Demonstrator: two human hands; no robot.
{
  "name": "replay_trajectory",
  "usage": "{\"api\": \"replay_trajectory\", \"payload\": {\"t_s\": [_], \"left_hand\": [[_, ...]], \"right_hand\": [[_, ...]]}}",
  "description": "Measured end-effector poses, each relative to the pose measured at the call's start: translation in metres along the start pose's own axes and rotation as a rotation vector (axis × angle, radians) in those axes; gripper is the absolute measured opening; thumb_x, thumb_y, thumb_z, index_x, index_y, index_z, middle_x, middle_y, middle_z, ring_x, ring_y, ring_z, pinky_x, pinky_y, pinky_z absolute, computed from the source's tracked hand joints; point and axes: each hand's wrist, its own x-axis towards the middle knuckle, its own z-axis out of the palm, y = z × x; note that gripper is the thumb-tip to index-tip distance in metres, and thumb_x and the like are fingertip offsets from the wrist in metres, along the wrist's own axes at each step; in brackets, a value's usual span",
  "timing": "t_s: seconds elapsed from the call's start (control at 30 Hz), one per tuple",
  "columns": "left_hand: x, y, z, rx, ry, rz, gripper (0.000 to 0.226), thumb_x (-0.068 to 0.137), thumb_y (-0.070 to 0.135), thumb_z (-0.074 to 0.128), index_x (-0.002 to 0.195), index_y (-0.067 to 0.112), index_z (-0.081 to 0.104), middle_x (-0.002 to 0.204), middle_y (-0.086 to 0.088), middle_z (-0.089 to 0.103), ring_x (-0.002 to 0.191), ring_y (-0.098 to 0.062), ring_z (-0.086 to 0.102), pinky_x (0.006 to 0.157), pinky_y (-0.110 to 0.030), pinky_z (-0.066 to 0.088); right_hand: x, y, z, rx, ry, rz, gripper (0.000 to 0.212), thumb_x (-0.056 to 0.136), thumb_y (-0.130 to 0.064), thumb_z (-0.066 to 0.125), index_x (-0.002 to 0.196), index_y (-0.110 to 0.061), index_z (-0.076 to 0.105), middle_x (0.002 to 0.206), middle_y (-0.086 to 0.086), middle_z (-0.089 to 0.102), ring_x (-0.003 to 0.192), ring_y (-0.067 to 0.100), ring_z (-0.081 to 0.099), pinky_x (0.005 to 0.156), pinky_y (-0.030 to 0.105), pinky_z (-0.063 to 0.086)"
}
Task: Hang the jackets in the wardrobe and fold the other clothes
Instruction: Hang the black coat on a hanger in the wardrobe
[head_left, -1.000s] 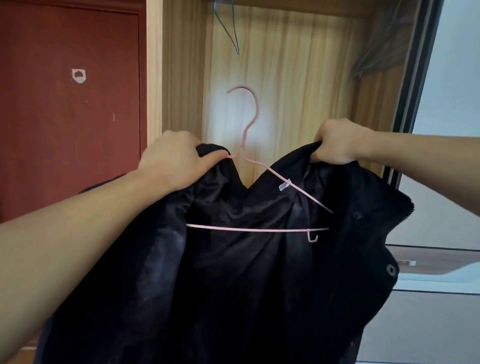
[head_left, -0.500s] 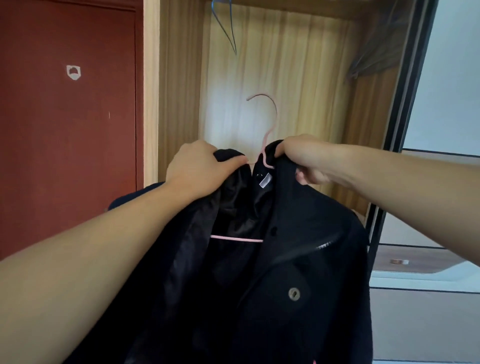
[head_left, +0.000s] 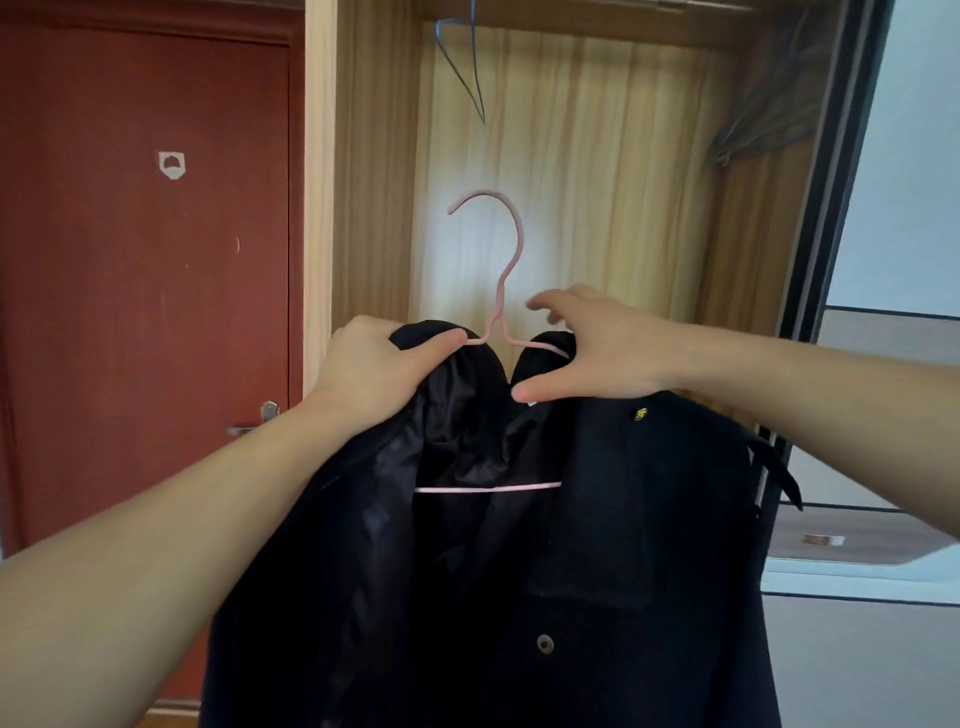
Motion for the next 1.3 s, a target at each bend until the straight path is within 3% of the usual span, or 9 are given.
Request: {"api": "replay_trajectory", "payload": {"t_s": [0.1,0.17,0.27,0.4,0.53,0.77,0.9,1.13,1.3], "left_hand": [[0.002,0.007,0.008,-0.009,-0.023,0.023,0.062,0.072,0.061,0.071,0.077,-0.001,0.072,0.068,-0.014,0.068,0.055,-0.010,0.056,0.054,-0.025,0.042],[0.001,0.011,0.010,-0.015,-0.051,0.048,0.059,0.075,0.056,0.073,0.073,-0.003,0.070,0.061,-0.009,0.062,0.050,-0.006,0.051,0.049,-0.020,0.037],[0.002,0.012,0.003,-0.016,-0.153,0.054,0.046,0.082,0.051,0.070,0.072,0.006,0.073,0.063,-0.004,0.068,0.053,-0.004,0.057,0.054,-0.020,0.041],[0.014,0.003,-0.033,0.107,-0.137,-0.019,0.036,0.088,0.049,0.065,0.063,0.023,0.070,0.052,0.015,0.065,0.053,0.000,0.061,0.053,-0.017,0.044],[0.018,-0.013,-0.050,0.396,-0.294,-0.024,0.051,0.088,0.055,0.060,0.077,0.008,0.075,0.070,-0.009,0.068,0.064,-0.017,0.061,0.064,-0.026,0.047],[0.016,-0.012,-0.030,0.408,-0.176,0.068,0.058,0.093,0.047,0.058,0.060,0.000,0.054,0.071,-0.019,0.059,0.064,-0.026,0.056,0.058,-0.030,0.041],[0.014,-0.003,-0.012,0.294,-0.187,0.058,0.052,0.091,0.046,0.061,0.058,0.006,0.060,0.063,-0.007,0.058,0.055,-0.011,0.054,0.054,-0.024,0.040],[0.021,-0.016,-0.006,0.299,-0.289,0.039,0.027,0.092,0.040,0.064,0.090,0.016,0.077,0.083,-0.002,0.073,0.078,-0.017,0.067,0.073,-0.030,0.052],[0.015,-0.021,0.021,0.449,-0.171,0.150,0.031,0.090,0.038,0.064,0.120,0.031,0.062,0.118,0.002,0.064,0.115,-0.025,0.056,0.095,-0.040,0.046]], "right_hand": [[0.008,-0.011,0.009,0.211,0.120,-0.094,0.032,0.081,-0.045,0.067,0.086,-0.014,0.065,0.079,-0.007,0.060,0.078,0.010,0.059,0.072,0.024,0.046],[0.014,-0.011,0.007,0.426,0.046,-0.009,0.036,0.085,-0.042,0.066,0.073,-0.007,0.065,0.055,-0.004,0.055,0.056,0.008,0.053,0.063,0.022,0.040],[0.019,-0.002,0.003,0.459,-0.046,0.053,0.045,0.087,-0.053,0.060,0.063,-0.015,0.055,0.044,-0.002,0.051,0.051,0.010,0.051,0.074,0.024,0.045],[0.018,0.026,0.002,0.554,-0.112,0.099,0.046,0.092,-0.047,0.057,0.059,-0.018,0.043,0.051,-0.002,0.035,0.053,0.016,0.032,0.059,0.025,0.036],[0.014,0.036,0.012,0.531,-0.176,0.145,0.046,0.093,-0.044,0.056,0.058,-0.017,0.045,0.051,-0.002,0.038,0.051,0.014,0.035,0.057,0.023,0.036],[0.020,0.012,0.026,0.592,-0.102,0.149,0.037,0.095,-0.034,0.058,0.071,-0.008,0.070,0.049,-0.003,0.045,0.046,0.013,0.044,0.060,0.027,0.055],[0.020,0.001,0.024,0.746,-0.077,0.169,0.025,0.096,-0.022,0.058,0.088,-0.003,0.073,0.067,0.002,0.045,0.041,0.010,0.029,0.039,0.020,0.029],[0.015,0.008,0.016,0.849,-0.097,0.232,0.020,0.093,-0.011,0.057,0.107,0.001,0.064,0.062,0.001,0.041,0.038,0.007,0.025,0.035,0.017,0.019],[0.017,0.013,0.011,0.983,-0.022,0.339,0.003,0.094,-0.009,0.049,0.096,-0.010,0.051,0.067,0.003,0.043,0.041,0.008,0.022,0.037,0.016,0.017]]}}
